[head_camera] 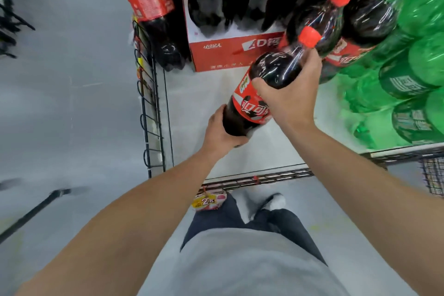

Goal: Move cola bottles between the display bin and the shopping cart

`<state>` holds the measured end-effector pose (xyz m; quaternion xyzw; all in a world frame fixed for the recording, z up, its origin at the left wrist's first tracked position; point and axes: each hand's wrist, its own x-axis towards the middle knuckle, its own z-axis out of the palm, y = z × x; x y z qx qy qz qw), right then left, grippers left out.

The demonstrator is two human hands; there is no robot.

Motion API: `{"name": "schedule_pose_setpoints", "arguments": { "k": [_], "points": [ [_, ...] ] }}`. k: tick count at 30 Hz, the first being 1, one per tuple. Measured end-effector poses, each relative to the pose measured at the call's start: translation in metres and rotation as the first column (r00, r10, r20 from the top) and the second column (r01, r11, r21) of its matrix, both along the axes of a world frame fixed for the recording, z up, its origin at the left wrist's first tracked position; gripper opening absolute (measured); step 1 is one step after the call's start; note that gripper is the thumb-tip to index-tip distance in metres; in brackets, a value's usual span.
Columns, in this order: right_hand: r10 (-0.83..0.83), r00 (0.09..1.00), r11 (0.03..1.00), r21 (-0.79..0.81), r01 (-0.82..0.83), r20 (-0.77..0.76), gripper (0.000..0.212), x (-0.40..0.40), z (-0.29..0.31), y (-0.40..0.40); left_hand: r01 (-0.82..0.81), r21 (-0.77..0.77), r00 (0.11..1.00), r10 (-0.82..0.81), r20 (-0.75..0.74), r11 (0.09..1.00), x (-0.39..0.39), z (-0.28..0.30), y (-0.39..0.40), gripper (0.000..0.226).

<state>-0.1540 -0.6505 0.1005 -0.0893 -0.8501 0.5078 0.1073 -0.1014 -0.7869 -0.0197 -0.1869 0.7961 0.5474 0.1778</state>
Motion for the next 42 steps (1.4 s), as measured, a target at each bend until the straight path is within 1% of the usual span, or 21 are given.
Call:
{"name": "schedule_pose_setpoints", "arguments": {
  "k": [2, 5, 6, 8, 9, 10, 12, 14, 15, 18, 20, 23, 26, 28, 30, 32, 34, 38, 40, 42],
  "points": [
    [0.017, 1.000, 1.000, 0.016, -0.017, 0.010, 0.078, 0.003, -0.005, 0.001, 0.013, -0.011, 1.000, -0.013, -0.009, 1.000, 0.002, -0.015, -0.001, 0.111],
    [0.047, 0.999, 0.998, 0.027, -0.047, 0.006, 0.076, 0.005, -0.006, 0.001, 0.051, -0.019, 0.999, -0.051, -0.003, 0.999, 0.002, -0.029, -0.006, 0.105],
    [0.057, 0.998, 0.998, 0.025, -0.057, 0.007, 0.076, 0.006, -0.006, 0.002, 0.074, -0.023, 0.997, -0.074, 0.000, 0.997, 0.001, -0.025, -0.008, 0.104],
    [0.076, 0.997, 0.997, 0.016, -0.076, 0.011, 0.079, 0.009, -0.006, 0.002, 0.148, -0.061, 0.989, -0.149, -0.012, 0.987, -0.001, -0.008, -0.016, 0.110],
    [0.089, 0.996, 0.996, 0.011, -0.089, 0.014, 0.081, 0.009, -0.006, 0.003, 0.187, -0.073, 0.981, -0.190, -0.040, 0.980, -0.003, 0.002, -0.021, 0.113],
    [0.105, 0.994, 0.994, 0.011, -0.105, 0.021, 0.083, 0.010, -0.006, 0.004, 0.212, -0.061, 0.974, -0.216, -0.065, 0.975, -0.005, 0.013, -0.027, 0.112],
    [0.142, 0.989, 0.990, 0.006, -0.142, 0.033, 0.091, 0.013, -0.006, 0.005, 0.231, -0.006, 0.960, -0.229, -0.160, 0.973, -0.013, 0.031, -0.037, 0.102],
    [0.205, 0.978, 0.979, -0.004, -0.205, 0.024, 0.092, 0.015, -0.004, 0.004, 0.255, 0.036, 0.932, -0.236, -0.276, 0.966, -0.022, 0.050, -0.042, 0.095],
    [0.236, 0.972, 0.972, -0.009, -0.236, 0.025, 0.090, 0.016, -0.003, 0.004, 0.274, 0.044, 0.921, -0.249, -0.299, 0.961, -0.025, 0.056, -0.044, 0.095],
    [0.329, 0.944, 0.944, -0.026, -0.328, 0.028, 0.085, 0.016, -0.001, 0.008, 0.347, 0.047, 0.900, -0.319, -0.297, 0.937, -0.028, 0.066, -0.047, 0.104],
    [0.387, 0.920, 0.922, -0.015, -0.387, 0.061, 0.087, 0.014, 0.001, 0.012, 0.369, 0.035, 0.891, -0.343, -0.296, 0.929, -0.023, 0.069, -0.043, 0.114],
    [0.441, 0.889, 0.898, -0.052, -0.438, 0.125, 0.090, 0.010, 0.008, 0.013, 0.296, 0.034, 0.910, -0.271, -0.314, 0.954, -0.017, 0.067, -0.032, 0.116],
    [0.451, 0.883, 0.892, -0.059, -0.447, 0.132, 0.086, 0.007, 0.011, 0.016, 0.223, 0.034, 0.919, -0.198, -0.341, 0.974, -0.017, 0.067, -0.025, 0.110],
    [0.449, 0.884, 0.893, -0.030, -0.449, 0.134, 0.084, 0.004, 0.014, 0.016, 0.181, 0.058, 0.924, -0.149, -0.352, 0.982, -0.017, 0.068, -0.022, 0.111],
    [0.449, 0.885, 0.891, 0.014, -0.454, 0.122, 0.087, 0.000, 0.017, 0.015, 0.124, 0.082, 0.919, -0.083, -0.385, 0.989, -0.018, 0.068, -0.016, 0.114],
    [0.452, 0.885, 0.887, 0.049, -0.459, 0.110, 0.090, -0.005, 0.017, 0.018, 0.075, 0.080, 0.913, -0.036, -0.406, 0.994, -0.021, 0.064, -0.009, 0.120],
    [0.459, 0.882, 0.880, 0.080, -0.468, 0.109, 0.091, -0.011, 0.016, 0.020, 0.044, 0.081, 0.918, -0.008, -0.397, 0.996, -0.026, 0.060, -0.004, 0.120],
    [0.486, 0.865, 0.862, 0.097, -0.498, 0.124, 0.089, -0.020, 0.012, 0.030, 0.091, 0.067, 0.913, -0.057, -0.404, 0.994, -0.040, 0.058, -0.005, 0.116],
    [0.513, 0.845, 0.835, 0.140, -0.531, 0.150, 0.088, -0.023, 0.011, 0.034, 0.141, 0.051, 0.906, -0.108, -0.410, 0.989, -0.046, 0.059, -0.012, 0.113],
    [0.504, 0.843, 0.826, 0.181, -0.534, 0.188, 0.087, -0.026, 0.012, 0.035, 0.194, 0.040, 0.895, -0.160, -0.417, 0.980, -0.050, 0.060, -0.018, 0.110]
  ]
}}
